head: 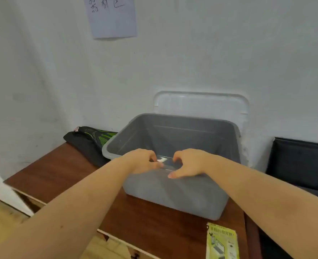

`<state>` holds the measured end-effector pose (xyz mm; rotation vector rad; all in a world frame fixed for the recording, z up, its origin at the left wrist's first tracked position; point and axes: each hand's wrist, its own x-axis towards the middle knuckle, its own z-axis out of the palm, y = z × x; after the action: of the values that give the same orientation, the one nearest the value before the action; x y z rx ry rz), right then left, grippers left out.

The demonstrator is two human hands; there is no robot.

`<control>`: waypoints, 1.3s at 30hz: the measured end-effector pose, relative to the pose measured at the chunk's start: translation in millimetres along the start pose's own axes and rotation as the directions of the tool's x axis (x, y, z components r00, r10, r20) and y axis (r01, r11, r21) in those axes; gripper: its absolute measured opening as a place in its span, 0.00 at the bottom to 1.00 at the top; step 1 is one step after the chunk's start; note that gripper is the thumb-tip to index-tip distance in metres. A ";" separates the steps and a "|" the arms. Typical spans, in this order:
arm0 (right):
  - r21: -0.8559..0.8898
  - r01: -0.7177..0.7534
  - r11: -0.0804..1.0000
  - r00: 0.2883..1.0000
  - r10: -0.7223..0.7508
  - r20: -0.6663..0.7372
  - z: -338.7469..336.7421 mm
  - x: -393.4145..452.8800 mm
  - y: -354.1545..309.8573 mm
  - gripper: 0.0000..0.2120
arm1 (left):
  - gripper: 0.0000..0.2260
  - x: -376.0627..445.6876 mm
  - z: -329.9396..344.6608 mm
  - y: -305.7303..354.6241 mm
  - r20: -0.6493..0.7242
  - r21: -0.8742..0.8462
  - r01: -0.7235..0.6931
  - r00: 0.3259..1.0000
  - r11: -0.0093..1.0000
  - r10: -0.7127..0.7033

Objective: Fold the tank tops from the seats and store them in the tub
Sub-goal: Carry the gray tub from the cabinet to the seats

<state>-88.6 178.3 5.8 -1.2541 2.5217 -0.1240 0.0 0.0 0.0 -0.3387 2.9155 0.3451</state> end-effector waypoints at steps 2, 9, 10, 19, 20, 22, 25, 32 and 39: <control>-0.018 -0.036 0.999 0.999 0.037 0.023 9.9 -1.5 1.2 0.33 | 0.25 4.5 8.9 3.5 0.039 0.082 -0.031 0.999 0.996 0.027; -0.073 -0.048 0.996 0.996 0.042 -0.074 43.2 -6.3 13.6 0.20 | 0.18 19.7 31.0 15.6 0.012 0.196 -0.116 0.993 0.974 0.116; -0.090 -0.049 0.995 0.995 0.041 -0.091 43.8 -5.8 13.6 0.17 | 0.17 20.7 32.1 16.3 0.001 0.206 -0.118 0.993 0.971 0.120; -0.157 -0.085 0.984 0.984 0.058 -0.168 40.7 -0.6 19.8 0.11 | 0.08 25.7 26.3 17.8 -0.061 0.226 -0.119 0.989 0.967 0.136; -0.152 -0.081 0.985 0.984 0.054 -0.169 36.2 -1.6 21.1 0.11 | 0.09 24.9 24.5 18.4 -0.078 0.206 -0.119 0.987 0.971 0.138; -0.148 -0.065 0.987 0.985 0.039 -0.171 24.2 -4.8 24.4 0.11 | 0.10 23.5 19.0 20.1 -0.126 0.150 -0.112 0.983 0.982 0.132; -0.153 -0.031 0.988 0.985 0.005 -0.170 4.4 -12.1 30.9 0.10 | 0.10 21.1 7.7 27.5 -0.180 0.105 -0.106 0.976 0.989 0.124; -0.157 0.056 0.986 0.977 -0.087 -0.193 -35.3 -42.0 57.3 0.15 | 0.16 9.0 -18.4 66.5 -0.210 0.114 -0.080 0.972 0.990 0.102; -0.221 0.230 0.948 0.944 -0.273 -0.187 -73.2 -81.6 84.4 0.16 | 0.17 -31.5 -32.8 120.7 -0.276 0.082 0.004 0.961 0.997 0.019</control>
<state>-130.5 289.6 76.7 -1.7292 2.5901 -0.0744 -4.7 112.5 63.0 -0.3925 3.1941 0.1918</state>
